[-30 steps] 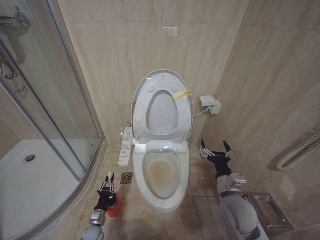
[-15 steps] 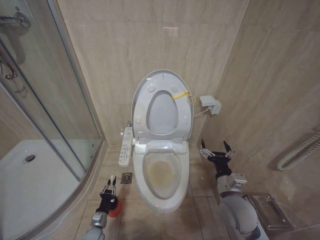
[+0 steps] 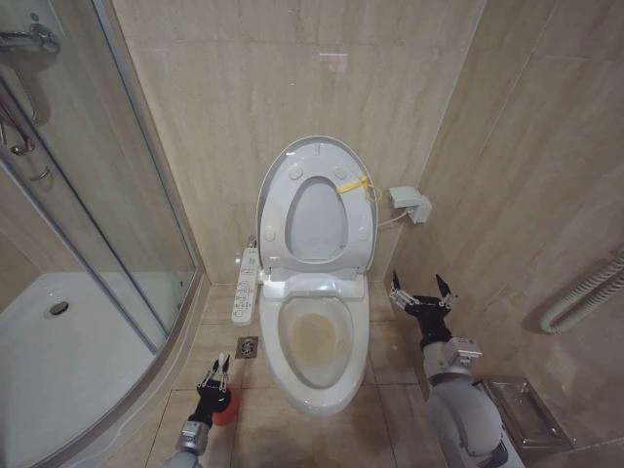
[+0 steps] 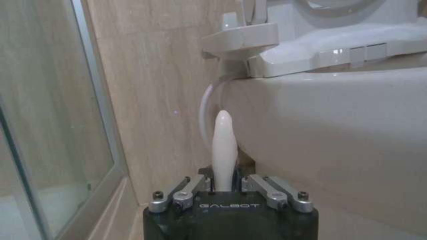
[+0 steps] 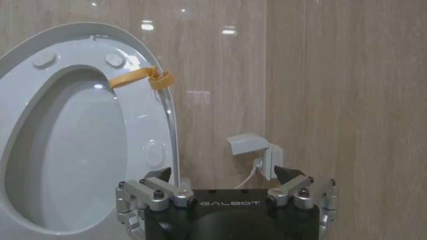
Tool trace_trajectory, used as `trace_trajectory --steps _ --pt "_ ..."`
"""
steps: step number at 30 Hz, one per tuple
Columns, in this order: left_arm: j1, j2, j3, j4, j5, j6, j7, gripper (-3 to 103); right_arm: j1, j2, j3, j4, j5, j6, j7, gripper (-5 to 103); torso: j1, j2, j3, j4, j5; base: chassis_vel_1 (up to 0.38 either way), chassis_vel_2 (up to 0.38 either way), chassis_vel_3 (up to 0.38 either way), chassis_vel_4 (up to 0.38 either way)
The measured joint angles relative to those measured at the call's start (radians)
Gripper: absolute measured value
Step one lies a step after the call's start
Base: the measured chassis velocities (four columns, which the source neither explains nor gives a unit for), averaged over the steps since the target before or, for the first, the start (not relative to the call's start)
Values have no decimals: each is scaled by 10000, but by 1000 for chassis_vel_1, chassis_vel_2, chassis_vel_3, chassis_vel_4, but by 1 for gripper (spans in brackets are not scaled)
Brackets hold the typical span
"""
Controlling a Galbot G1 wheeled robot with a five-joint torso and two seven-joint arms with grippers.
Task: Open the toilet lid, clean the toilet bowl with a toilet brush, close the toilet lid, and flush.
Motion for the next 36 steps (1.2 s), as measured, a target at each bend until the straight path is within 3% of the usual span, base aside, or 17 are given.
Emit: trace_trajectory --steps 10,11,16,17,24,25,32,33,36 --pt "437 82 12 -687 9 17 -351 20 0 0 0 0 0 0 0 100 0 0 0 1 0 0 0 0 0" --pt "492 92 8 -749 11 18 -371 26 0 0 0 0 0 0 0 100 0 0 1 2 0 0 0 0 0" --pt "1022 186 -68 -1370 35 29 -623 26 0 0 0 0 0 0 0 100 0 0 0 1 0 0 0 0 0" --pt "1136 210 -103 -1515 37 31 -655 54 0 0 0 0 0 0 0 100 0 0 0 1 0 0 0 0 0" --pt "1972 367 -371 -2646 62 131 -890 54 0 0 0 0 0 0 0 100 1 0 0 1 -1 0 0 0 0" --pt "2208 407 -486 -3047 67 215 -975 81 0 0 0 0 0 0 0 100 0 0 0 3 -1 0 0 0 0" --pt "3262 499 -1241 -4969 417 478 -1387 81 0 0 0 0 0 0 0 100 1 0 0 1 -1 0 0 0 0" --pt "3460 482 -1399 -5379 503 544 -1483 100 0 0 0 0 0 0 0 100 1 0 0 1 2 0 0 0 0" --pt "3817 439 -1631 -6135 646 754 -1686 100 0 0 0 0 0 0 0 100 1 0 0 1 -1 0 0 0 0"
